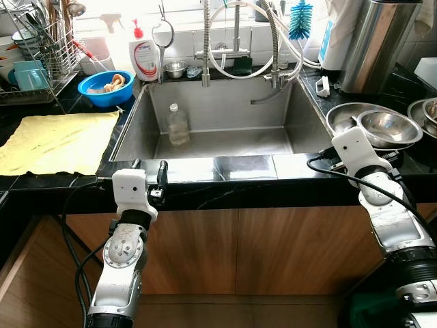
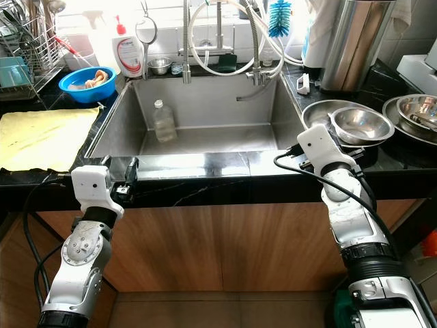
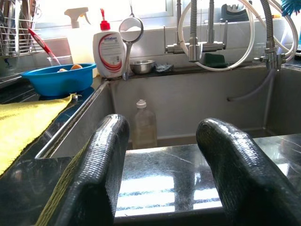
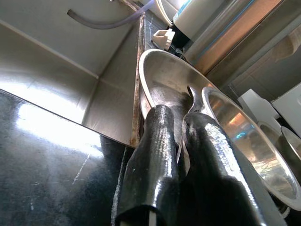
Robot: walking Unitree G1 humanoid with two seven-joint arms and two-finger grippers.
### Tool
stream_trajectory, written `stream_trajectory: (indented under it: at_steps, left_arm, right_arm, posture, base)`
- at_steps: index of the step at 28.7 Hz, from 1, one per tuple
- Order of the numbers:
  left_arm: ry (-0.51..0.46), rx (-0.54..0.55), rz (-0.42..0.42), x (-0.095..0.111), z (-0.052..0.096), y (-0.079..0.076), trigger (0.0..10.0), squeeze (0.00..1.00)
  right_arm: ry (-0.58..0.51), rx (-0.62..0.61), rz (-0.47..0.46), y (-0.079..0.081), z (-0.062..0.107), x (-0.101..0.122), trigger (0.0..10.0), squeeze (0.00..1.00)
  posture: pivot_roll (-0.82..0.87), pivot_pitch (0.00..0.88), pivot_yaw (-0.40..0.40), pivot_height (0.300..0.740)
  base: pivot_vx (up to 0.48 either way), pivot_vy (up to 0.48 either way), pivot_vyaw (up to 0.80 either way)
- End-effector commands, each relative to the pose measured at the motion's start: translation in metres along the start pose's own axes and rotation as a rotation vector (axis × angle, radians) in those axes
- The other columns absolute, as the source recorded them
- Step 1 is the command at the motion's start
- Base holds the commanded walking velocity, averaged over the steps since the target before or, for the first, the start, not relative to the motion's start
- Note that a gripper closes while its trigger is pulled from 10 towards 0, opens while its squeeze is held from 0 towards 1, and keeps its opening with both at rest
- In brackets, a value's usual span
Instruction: Kitchen organization
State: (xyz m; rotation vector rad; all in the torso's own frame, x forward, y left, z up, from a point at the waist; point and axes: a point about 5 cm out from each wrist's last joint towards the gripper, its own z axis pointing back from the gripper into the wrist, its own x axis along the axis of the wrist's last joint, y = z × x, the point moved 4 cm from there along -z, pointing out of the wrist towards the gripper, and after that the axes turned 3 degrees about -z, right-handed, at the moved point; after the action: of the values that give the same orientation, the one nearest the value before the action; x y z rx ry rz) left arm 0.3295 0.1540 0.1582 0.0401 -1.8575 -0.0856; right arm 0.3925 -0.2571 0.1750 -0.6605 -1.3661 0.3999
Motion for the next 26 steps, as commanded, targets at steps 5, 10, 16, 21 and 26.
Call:
stream_trajectory:
  at_steps: [5, 10, 16, 21, 26]
  left_arm:
    - [0.021, -0.002, -0.003, -0.0032, 0.0007, 0.001, 10.0, 0.0]
    - [0.022, -0.002, -0.004, -0.0034, 0.0009, 0.0011, 10.0, 0.0]
    - [0.025, -0.003, -0.006, -0.0037, 0.0007, 0.0012, 10.0, 0.0]
    - [0.026, -0.002, -0.007, -0.004, 0.0007, 0.0015, 10.0, 0.0]
    - [0.025, -0.001, -0.007, -0.0037, 0.0004, 0.0019, 10.0, 0.0]
  right_arm:
    - [-0.005, 0.003, -0.018, 0.0013, -0.0014, 0.0054, 10.0, 0.0]
    - [-0.003, 0.002, -0.019, 0.0015, -0.0016, 0.0055, 10.0, 0.0]
    - [-0.001, -0.01, -0.022, -0.0002, -0.0024, 0.0066, 0.0, 0.0]
    - [-0.004, -0.012, -0.024, -0.0007, -0.003, 0.0083, 0.0, 0.0]
    - [-0.007, -0.014, -0.025, -0.0012, -0.0034, 0.0094, 0.0, 0.0]
  posture:
    - [-0.12, 0.0, 0.084, 0.74]
    - [-0.12, 0.0, 0.085, 0.74]
    - [-0.12, 0.0, 0.086, 0.74]
    - [-0.12, 0.0, 0.085, 0.74]
    - [-0.12, 0.0, 0.085, 0.74]
  base:
    - [0.0, 0.0, 0.0]
    - [0.0, 0.0, 0.0]
    - [0.0, 0.0, 0.0]
    - [0.0, 0.0, 0.0]
    - [0.0, 0.0, 0.0]
